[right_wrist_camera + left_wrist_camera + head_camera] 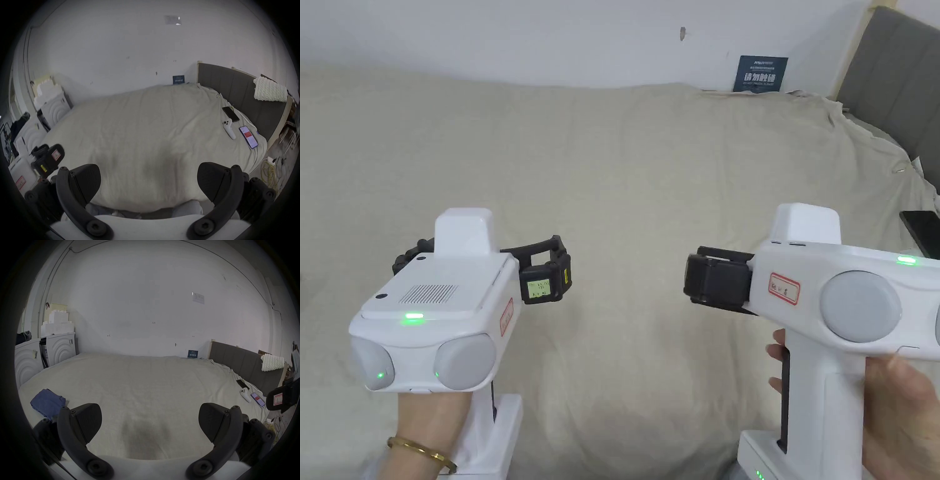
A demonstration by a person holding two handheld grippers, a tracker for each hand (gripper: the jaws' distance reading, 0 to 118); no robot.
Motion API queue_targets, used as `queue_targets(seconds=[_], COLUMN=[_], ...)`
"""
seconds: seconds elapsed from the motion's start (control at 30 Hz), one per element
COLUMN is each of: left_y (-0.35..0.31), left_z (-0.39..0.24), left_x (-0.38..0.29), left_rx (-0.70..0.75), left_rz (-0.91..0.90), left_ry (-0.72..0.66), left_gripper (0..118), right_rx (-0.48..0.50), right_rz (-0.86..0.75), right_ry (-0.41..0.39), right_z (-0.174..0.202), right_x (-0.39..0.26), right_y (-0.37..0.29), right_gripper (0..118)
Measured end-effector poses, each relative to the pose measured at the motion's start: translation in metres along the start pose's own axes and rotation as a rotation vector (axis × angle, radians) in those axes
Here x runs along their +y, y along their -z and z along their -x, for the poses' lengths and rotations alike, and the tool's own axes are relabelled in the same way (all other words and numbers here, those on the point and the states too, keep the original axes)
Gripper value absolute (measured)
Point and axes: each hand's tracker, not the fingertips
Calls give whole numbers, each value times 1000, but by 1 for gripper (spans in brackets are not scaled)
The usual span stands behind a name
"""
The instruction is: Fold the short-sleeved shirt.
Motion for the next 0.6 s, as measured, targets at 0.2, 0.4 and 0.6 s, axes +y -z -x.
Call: queue_targets(seconds=[0.2, 0.4, 0.6], left_y=[-3, -5, 3], left_z=[-3, -3, 0], left_x=[-5, -8, -16], left_rx=[-17, -2, 2], left_rz=[19, 16, 56], left_ry=[4, 16, -23], left_gripper=[118, 118, 118], right_rx=[-66, -106, -97], right_rz=[-32, -7, 104], right_ry=[-8, 11, -105], right_z=[10, 15, 22], right_x=[-4, -12, -30], right_y=[-5, -4, 12], right_gripper=[117, 117, 117])
